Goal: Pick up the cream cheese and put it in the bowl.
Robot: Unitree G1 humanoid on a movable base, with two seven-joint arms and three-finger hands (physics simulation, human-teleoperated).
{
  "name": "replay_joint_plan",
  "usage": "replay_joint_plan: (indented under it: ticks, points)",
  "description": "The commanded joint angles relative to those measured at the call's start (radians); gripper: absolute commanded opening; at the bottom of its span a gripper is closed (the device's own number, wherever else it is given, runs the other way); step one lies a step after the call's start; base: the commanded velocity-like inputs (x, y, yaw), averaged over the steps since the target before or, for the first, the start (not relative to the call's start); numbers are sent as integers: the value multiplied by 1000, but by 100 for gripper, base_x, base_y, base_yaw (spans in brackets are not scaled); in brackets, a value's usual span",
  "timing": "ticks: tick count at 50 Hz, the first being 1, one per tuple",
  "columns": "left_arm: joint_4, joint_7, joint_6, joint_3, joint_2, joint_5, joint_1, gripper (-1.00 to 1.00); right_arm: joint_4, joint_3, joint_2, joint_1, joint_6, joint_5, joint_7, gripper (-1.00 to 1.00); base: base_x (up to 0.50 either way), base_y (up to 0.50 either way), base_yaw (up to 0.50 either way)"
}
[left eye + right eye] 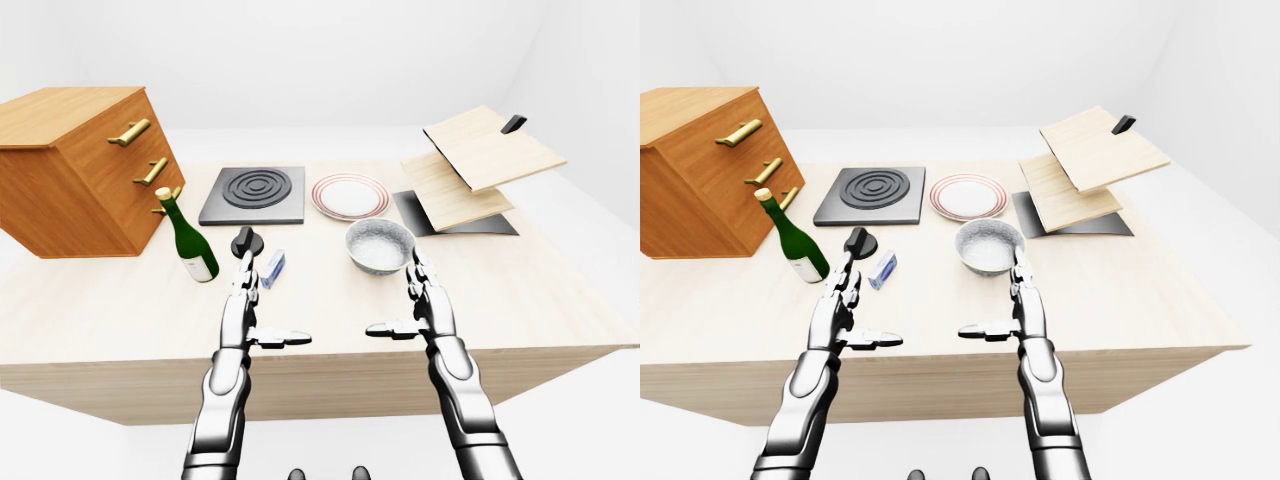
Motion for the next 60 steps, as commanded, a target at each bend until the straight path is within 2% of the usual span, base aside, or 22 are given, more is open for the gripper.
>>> replay_joint_plan:
  ticks: [1, 2, 4, 5, 17, 19, 21, 26, 28, 30, 31, 33, 39, 60]
  points:
    - [3, -1, -7, 1, 8, 2, 1, 100, 7, 3, 9, 1, -8, -8, 2, 100, 0, 0, 0]
    - [3, -2, -7, 2, 8, 1, 1, 100, 6, 4, 9, 2, -5, -5, 6, 100, 0, 0, 0]
    - [1, -2, -8, 1, 8, 1, 3, 100, 1, 7, 9, 11, -28, 3, 25, 100, 0, 0, 0]
    - [-1, -2, -7, 2, 8, 1, 3, 100, -1, 7, 9, 9, -15, 0, 19, 100, 42, 0, 0]
    - [16, 1, -17, 5, 9, 3, -6, 100, 9, 3, 8, 6, -30, -4, 17, 100, 50, 0, 0]
    - [24, 3, -23, 6, 10, 4, -9, 100, 15, 5, 7, 8, -50, -17, 10, 100, 24, 0, 0]
    - [34, 5, -30, 7, 11, 7, -14, 100, 8, 5, 8, 11, -41, -12, 13, 100, 0, 0, 0]
    - [68, 21, -51, 13, 15, 22, -33, 100, 22, 4, 8, 7, -50, -11, 14, 100, 0, 0, 0]
    - [113, 40, -51, 17, 21, 46, -56, 100, 23, 4, 8, 8, -52, -9, 17, 100, 0, 0, 0]
    - [244, 88, -51, 29, 34, 90, -122, 100, 13, 7, 9, 15, -52, -8, 23, 100, 0, 0, 0]
    - [250, 90, -51, 29, 35, 90, -125, 100, 12, 8, 8, 16, -54, -9, 25, 100, 0, 0, 0]
    - [362, 109, -51, 38, 46, 98, -184, 100, 9, 8, 9, 19, -54, -9, 26, 100, 0, 0, 0]
    - [513, 176, -51, 40, 63, 144, -256, 100, 12, 9, 10, 19, -58, -8, 30, 100, 0, 0, 0]
    - [754, 279, -51, 20, 67, 226, -340, 100, -4, 12, 11, 28, -50, 8, 54, 100, 0, 0, 0]
